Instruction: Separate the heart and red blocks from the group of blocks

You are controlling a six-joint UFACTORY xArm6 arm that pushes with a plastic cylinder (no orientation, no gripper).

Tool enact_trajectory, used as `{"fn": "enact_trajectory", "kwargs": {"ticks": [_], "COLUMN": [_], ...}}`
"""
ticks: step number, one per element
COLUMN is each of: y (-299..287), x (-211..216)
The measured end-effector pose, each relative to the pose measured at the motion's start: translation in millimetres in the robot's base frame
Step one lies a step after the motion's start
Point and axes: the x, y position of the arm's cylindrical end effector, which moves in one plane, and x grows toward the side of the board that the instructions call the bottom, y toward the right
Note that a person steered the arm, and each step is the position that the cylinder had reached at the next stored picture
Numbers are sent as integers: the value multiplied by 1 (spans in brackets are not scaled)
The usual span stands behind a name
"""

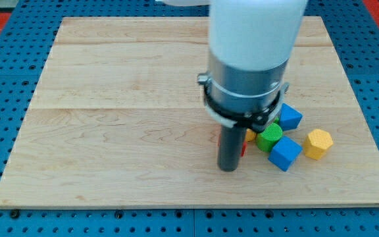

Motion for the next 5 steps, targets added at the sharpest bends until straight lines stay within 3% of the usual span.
{"fn": "enact_trajectory", "kwargs": {"ticks": [2,5], "y": [38,38], "x": [-27,-69]}}
